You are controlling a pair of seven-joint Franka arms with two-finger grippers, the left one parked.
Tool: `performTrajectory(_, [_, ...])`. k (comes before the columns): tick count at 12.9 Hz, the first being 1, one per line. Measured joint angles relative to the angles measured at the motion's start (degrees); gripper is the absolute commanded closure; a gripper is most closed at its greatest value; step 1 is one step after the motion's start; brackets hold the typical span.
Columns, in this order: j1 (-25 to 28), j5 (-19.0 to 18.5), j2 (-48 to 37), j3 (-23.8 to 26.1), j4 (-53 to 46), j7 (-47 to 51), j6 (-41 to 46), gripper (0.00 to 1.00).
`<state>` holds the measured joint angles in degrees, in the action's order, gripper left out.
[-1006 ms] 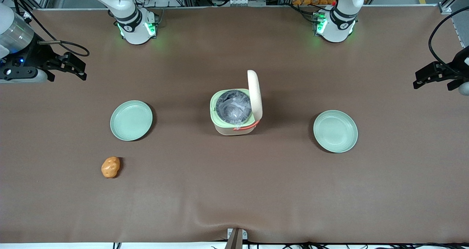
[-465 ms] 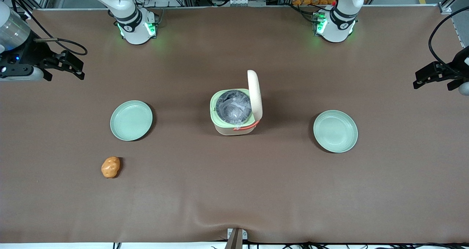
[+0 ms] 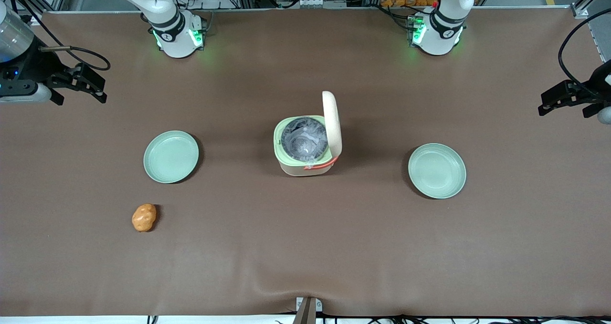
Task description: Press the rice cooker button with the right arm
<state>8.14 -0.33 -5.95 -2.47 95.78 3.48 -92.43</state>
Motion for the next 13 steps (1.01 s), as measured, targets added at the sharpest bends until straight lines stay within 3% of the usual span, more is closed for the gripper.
performTrajectory(13, [-0.80, 0.00, 0.04, -0.74, -0.03, -0.84, 3.55, 0.00])
